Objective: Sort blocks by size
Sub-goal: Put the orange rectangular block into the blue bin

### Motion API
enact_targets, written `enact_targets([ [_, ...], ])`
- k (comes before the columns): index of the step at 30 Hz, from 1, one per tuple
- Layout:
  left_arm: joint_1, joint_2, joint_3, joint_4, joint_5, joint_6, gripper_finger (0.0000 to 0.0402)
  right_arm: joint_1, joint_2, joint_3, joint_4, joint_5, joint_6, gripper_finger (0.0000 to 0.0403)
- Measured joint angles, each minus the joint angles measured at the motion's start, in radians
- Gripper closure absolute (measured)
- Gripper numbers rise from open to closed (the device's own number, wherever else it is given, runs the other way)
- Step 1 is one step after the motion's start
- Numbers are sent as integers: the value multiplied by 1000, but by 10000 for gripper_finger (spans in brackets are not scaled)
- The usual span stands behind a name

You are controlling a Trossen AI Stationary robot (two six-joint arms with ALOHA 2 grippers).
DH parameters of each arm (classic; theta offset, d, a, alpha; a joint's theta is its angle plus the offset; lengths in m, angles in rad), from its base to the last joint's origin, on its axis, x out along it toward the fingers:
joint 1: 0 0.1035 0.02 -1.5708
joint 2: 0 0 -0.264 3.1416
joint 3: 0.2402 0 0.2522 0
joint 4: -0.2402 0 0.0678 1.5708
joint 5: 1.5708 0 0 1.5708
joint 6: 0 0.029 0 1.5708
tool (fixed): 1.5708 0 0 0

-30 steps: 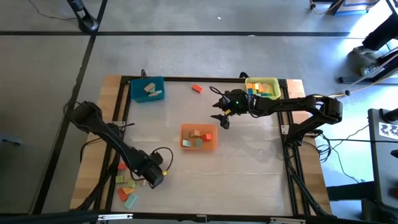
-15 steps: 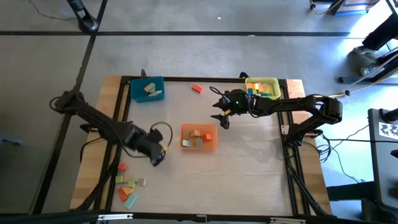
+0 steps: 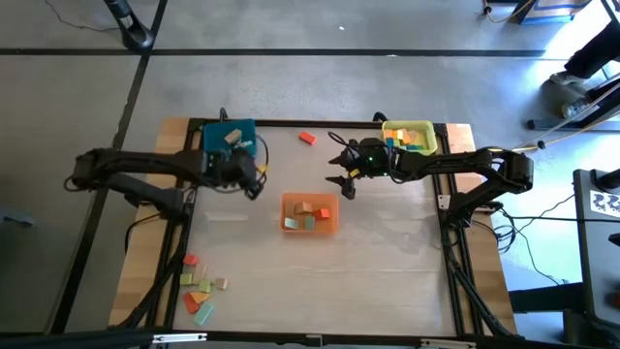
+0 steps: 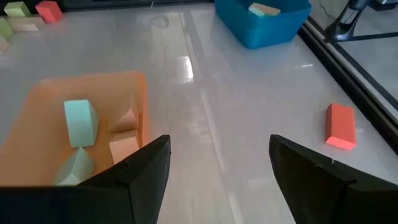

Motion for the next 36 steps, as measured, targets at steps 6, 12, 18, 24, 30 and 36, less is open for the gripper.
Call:
enact_targets([
  [6, 193, 5, 0, 31, -94, 199, 275, 0, 0, 0, 9, 0, 13, 134],
  [12, 361, 7, -12, 125, -153, 332, 275, 0, 0, 0, 9, 0, 16, 134],
  [18, 502, 16, -77, 286, -150, 431, 275, 0, 0, 0, 10, 0, 17, 134],
  [24, 598, 37, -143, 447, -136, 492, 275, 0, 0, 0, 10, 0, 18, 134],
  [30, 648, 62, -170, 503, -95, 501, 260, 0, 0, 0, 9, 0, 18, 134],
  [36, 654, 71, -171, 491, -60, 492, 204, 0, 0, 0, 3, 0, 18, 134],
])
